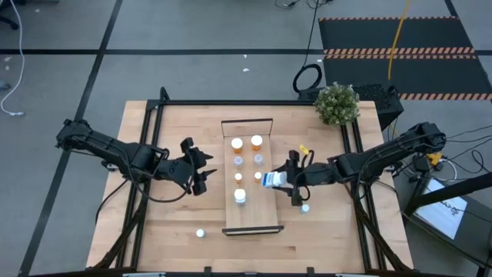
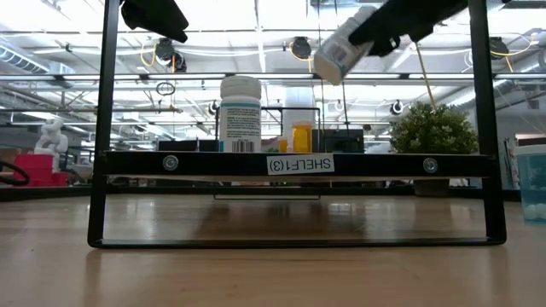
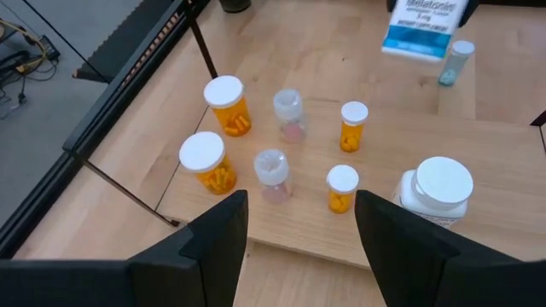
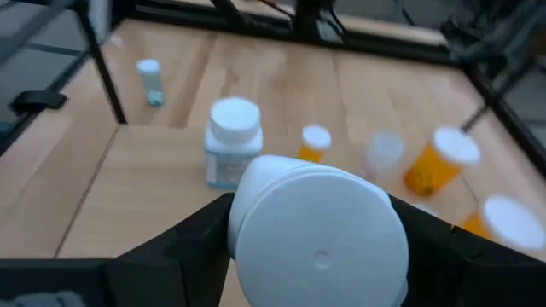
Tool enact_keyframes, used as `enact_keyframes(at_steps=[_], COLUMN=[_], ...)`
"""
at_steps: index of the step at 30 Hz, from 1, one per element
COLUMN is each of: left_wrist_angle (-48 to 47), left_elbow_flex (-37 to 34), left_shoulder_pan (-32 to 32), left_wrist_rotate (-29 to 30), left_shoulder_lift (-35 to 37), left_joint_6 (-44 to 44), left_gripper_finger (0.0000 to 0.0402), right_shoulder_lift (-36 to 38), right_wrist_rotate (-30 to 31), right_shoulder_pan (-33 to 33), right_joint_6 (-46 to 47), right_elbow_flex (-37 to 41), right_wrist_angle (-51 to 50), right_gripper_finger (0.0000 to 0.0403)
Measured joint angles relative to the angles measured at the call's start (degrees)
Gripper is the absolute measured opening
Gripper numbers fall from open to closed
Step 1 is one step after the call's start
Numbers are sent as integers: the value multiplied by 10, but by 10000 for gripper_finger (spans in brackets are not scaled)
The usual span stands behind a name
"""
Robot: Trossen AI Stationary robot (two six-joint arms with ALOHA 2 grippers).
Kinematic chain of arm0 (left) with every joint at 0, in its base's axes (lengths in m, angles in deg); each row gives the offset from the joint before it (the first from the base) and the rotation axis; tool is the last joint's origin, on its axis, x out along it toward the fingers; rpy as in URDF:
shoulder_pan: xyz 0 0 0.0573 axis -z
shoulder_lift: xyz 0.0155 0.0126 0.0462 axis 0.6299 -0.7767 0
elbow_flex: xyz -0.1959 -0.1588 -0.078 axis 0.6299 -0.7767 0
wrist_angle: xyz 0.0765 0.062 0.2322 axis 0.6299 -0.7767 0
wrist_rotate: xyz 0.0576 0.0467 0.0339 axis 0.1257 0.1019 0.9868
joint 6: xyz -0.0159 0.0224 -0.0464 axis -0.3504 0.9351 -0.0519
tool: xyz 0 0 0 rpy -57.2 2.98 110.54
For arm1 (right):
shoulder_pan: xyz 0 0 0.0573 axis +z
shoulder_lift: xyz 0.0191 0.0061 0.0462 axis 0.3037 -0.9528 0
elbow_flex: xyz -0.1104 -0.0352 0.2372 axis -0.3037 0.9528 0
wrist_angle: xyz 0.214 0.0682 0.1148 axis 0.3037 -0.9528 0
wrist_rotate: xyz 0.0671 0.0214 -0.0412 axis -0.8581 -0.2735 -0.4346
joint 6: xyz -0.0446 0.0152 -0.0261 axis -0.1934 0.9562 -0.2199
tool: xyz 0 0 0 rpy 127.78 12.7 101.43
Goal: Pick and place medicine bottles onto shelf by color
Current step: Put the white blue medicine bottle on the shelf
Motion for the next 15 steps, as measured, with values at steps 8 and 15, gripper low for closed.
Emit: enact_keyframes(at_steps=[8,15], left_wrist_angle=[0,0], left_elbow_flex=[0,0], left_shoulder_pan=[0,0], left_wrist_rotate=[0,0], left_shoulder_lift=[0,0], left_joint_6=[-2,-4], left_gripper_finger=[218,218], right_shoulder_lift=[0,0], right_wrist_rotate=[-14,-52], right_shoulder_pan=[0,0], right_joint_6=[-89,-108], right_elbow_flex=[0,0], right_wrist_angle=[62,71], right_gripper_finger=[247,247])
